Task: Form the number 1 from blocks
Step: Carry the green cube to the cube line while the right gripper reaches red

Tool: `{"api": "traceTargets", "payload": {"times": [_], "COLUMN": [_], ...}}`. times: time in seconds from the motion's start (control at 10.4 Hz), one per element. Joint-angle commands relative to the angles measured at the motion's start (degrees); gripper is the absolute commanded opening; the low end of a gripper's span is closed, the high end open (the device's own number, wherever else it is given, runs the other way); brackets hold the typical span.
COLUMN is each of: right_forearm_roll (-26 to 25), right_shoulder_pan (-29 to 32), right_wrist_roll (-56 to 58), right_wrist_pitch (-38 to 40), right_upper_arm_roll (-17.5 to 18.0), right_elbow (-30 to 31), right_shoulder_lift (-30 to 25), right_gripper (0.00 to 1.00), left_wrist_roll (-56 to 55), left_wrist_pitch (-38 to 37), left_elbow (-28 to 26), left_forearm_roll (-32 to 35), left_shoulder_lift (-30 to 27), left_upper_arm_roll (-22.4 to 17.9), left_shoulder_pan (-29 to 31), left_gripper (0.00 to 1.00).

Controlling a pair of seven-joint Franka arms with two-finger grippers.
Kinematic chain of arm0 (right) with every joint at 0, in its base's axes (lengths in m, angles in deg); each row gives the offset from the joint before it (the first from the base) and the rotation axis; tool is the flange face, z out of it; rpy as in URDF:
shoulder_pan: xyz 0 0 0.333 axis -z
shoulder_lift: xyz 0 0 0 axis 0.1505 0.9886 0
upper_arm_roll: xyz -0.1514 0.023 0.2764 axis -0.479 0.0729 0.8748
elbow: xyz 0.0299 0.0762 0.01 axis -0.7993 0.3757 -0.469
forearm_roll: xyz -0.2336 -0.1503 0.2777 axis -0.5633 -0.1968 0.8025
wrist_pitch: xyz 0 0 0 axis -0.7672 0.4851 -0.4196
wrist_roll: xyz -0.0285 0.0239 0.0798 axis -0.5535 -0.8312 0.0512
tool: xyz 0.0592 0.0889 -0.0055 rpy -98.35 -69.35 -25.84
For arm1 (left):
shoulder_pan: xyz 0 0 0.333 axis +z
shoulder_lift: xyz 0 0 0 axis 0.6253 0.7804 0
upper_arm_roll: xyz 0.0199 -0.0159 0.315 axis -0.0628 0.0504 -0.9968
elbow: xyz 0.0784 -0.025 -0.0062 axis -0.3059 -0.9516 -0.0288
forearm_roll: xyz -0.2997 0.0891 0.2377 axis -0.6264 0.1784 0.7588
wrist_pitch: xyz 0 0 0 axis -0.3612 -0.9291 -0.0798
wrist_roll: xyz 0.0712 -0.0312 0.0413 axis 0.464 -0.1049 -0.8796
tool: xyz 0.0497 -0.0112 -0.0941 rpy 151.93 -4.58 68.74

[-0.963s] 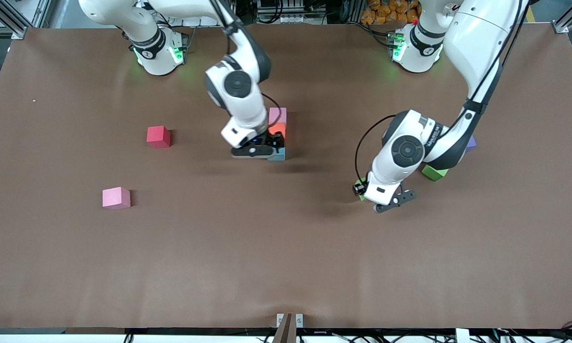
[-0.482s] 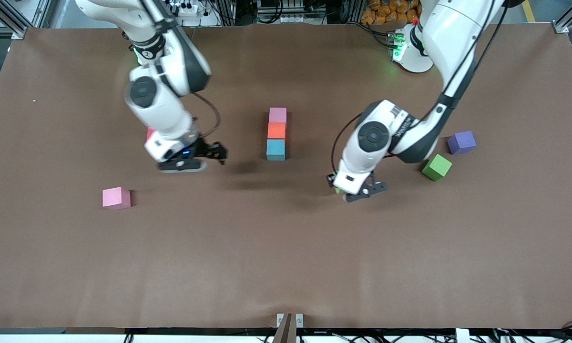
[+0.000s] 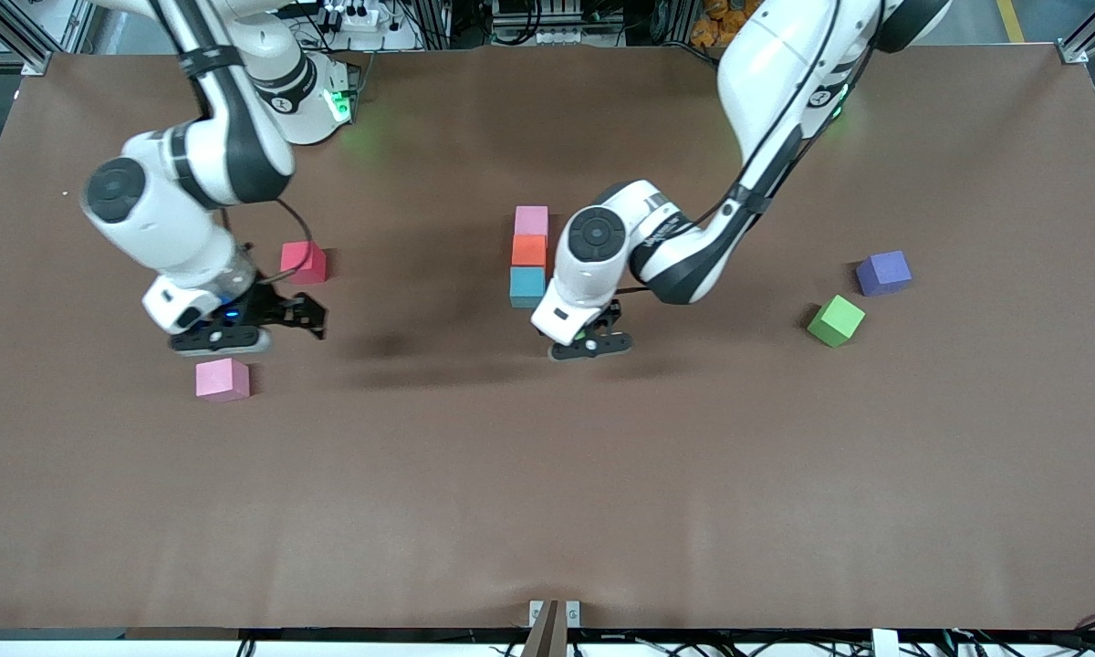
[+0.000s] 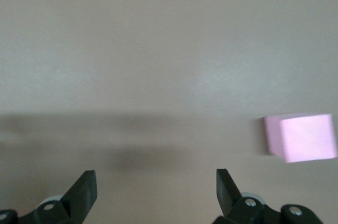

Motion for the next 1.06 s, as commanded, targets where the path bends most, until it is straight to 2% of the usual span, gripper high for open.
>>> {"api": "traceTargets", "payload": {"times": [0.0, 0.29, 0.77, 0.96], "right_forearm_roll": [-1.0, -1.8, -1.8, 0.6], "right_shoulder_pan": [4.8, 3.8, 3.6, 3.4], "right_wrist_roll": [10.2, 16.9, 17.6, 17.5], "right_wrist_pitch": [0.5, 1.3, 0.9, 0.7], "right_upper_arm_roll": [1.5, 1.5, 1.2, -1.1], "right_elbow": [4.1, 6.8, 15.7, 18.9], "right_shoulder_lift": [-1.7, -0.9, -0.7, -1.3], "right_gripper": [1.0, 1.0, 1.0, 1.0], "left_wrist_roll": [-1.4, -2.0, -2.0, -2.0], "left_wrist_pitch": [-1.1, -1.1, -0.9, -0.7], "left_elbow": [6.4, 9.9, 10.3, 10.3], "left_forearm_roll": [-0.1, -0.4, -0.5, -0.5], "left_shoulder_lift": [5.2, 6.7, 6.9, 7.0], "left_upper_arm_roll": [-8.3, -9.4, -9.0, -9.0], "left_shoulder_pan": [-8.6, -10.0, -11.9, -12.9], "left_gripper": [0.0, 0.0, 0.0, 0.0]}}
